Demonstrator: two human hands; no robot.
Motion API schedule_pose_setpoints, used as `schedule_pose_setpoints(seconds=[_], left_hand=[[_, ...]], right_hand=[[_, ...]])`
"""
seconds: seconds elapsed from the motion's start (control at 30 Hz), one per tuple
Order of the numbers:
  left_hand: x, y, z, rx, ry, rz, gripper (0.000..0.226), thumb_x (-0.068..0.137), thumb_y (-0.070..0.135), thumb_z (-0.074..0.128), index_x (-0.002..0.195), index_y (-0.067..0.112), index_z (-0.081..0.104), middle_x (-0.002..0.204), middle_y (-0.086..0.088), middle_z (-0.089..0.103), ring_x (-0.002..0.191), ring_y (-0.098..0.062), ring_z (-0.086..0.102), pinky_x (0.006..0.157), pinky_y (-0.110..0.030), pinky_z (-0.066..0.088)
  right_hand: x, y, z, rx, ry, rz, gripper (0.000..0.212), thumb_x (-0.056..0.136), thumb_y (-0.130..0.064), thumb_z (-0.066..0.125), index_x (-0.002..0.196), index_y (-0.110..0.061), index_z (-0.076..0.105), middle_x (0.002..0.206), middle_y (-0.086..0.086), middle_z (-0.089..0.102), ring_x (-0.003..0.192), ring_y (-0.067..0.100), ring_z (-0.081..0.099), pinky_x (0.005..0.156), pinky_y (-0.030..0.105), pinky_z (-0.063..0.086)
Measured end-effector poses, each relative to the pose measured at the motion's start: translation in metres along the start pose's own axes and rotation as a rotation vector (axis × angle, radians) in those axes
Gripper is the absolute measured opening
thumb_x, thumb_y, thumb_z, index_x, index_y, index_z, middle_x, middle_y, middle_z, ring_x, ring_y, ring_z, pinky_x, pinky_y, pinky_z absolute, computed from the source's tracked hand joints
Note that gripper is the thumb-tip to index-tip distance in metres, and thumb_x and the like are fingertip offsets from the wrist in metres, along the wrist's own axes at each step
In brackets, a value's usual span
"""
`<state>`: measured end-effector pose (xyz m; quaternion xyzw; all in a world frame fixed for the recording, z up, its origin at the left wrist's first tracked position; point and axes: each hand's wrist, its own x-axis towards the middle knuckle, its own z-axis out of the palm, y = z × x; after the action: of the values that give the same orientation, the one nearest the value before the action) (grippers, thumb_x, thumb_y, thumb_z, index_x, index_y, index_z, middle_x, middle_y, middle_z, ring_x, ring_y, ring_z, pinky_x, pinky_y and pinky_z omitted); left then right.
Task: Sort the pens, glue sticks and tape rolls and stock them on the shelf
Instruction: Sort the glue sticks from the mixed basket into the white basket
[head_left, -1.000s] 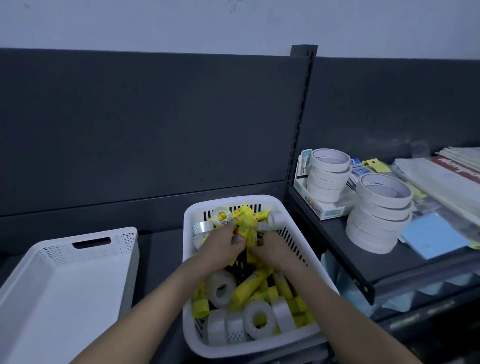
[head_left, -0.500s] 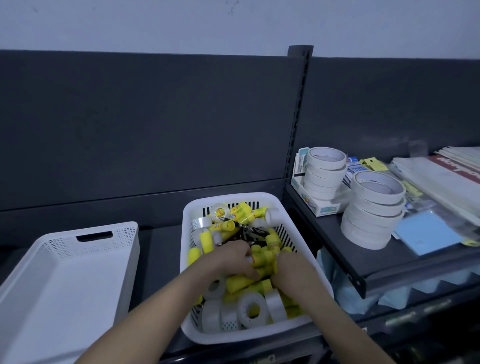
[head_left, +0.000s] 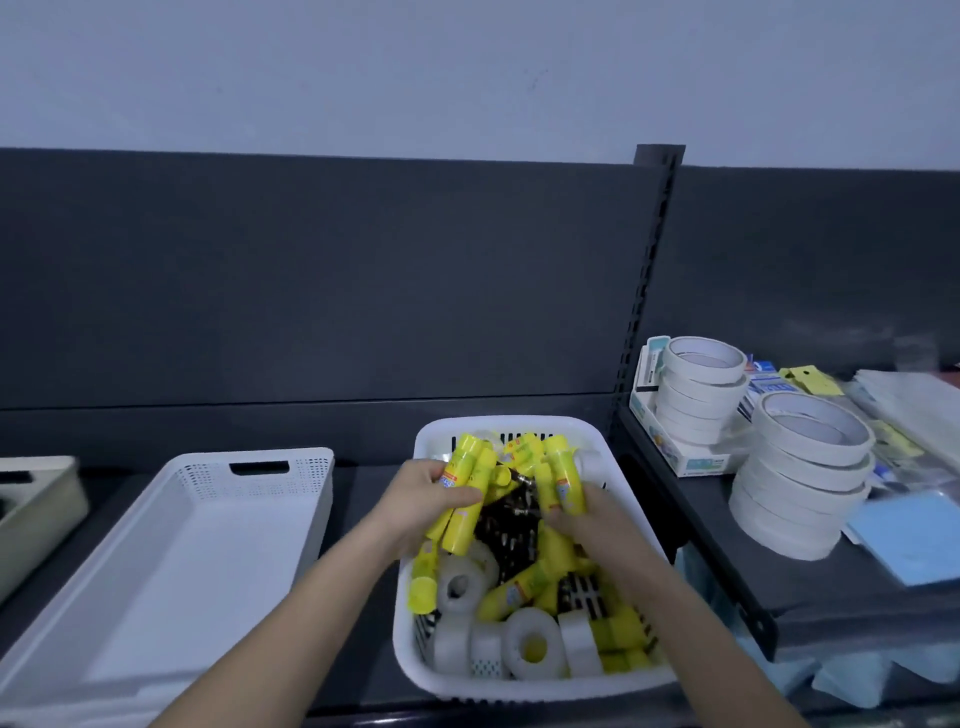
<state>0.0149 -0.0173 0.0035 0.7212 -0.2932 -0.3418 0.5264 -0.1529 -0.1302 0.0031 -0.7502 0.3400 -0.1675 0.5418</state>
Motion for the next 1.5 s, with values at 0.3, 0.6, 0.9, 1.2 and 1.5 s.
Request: schedule_pose_setpoints(seconds=[0.3,0.6,0.9,1.2,1.5], left_hand=[[-0.05,-0.007,-0.124,0.034,0.311,0.021,0.011,0.079,0.008,0.07,0.075,0.012,0.061,0.066,0.0,0.056,0.056,-0.01,0.053,0.046,-0.015,0.04],[-0.037,-0.06,-0.25,0.481,0.452,-0.2,0.019,0.072,0.014,0.07,0.068,0.01,0.051,0.063,0.002,0.047,0.066,-0.02,0.049,0.054,-0.025,0.038],[0.003,-0.093,-0.234,0.772,0.232,-0.249,0.035,0.088,0.015,0.047,0.122,0.007,0.044,0.124,-0.01,0.057,0.114,-0.025,0.054,0.078,-0.025,0.039],[-0.01,-0.081,-0.229,0.887,0.232,0.037,0.033,0.093,0.014,0.043,0.125,0.008,0.049,0.13,-0.01,0.052,0.122,-0.026,0.048,0.095,-0.032,0.042],[-0.027,-0.039,-0.124,0.816,0.144,0.299,0.031,0.093,0.017,0.049,0.122,0.011,0.057,0.123,-0.005,0.062,0.118,-0.022,0.054,0.095,-0.026,0.037]], right_hand=[[0.009,-0.068,0.096,0.226,-0.334,0.026,0.007,0.087,-0.003,0.055,0.093,-0.007,0.055,0.08,0.012,0.059,0.072,0.027,0.063,0.061,0.033,0.049],[0.051,-0.112,0.261,0.117,-0.465,0.087,0.038,0.08,0.002,0.049,0.115,-0.011,0.048,0.095,0.005,0.051,0.079,0.022,0.053,0.065,0.03,0.048],[0.079,-0.068,0.317,-0.298,-0.221,0.148,0.018,0.092,-0.02,0.039,0.109,-0.024,0.035,0.095,0.005,0.055,0.072,0.014,0.049,0.052,0.019,0.043],[0.053,-0.096,0.26,-0.689,-0.072,-0.2,0.033,0.095,-0.014,0.041,0.124,-0.001,0.049,0.133,0.012,0.046,0.123,0.024,0.045,0.099,0.027,0.033],[0.01,-0.053,0.119,-0.893,0.146,-0.159,0.033,0.092,-0.027,0.047,0.118,-0.007,0.053,0.12,0.012,0.054,0.118,0.029,0.047,0.094,0.032,0.037]])
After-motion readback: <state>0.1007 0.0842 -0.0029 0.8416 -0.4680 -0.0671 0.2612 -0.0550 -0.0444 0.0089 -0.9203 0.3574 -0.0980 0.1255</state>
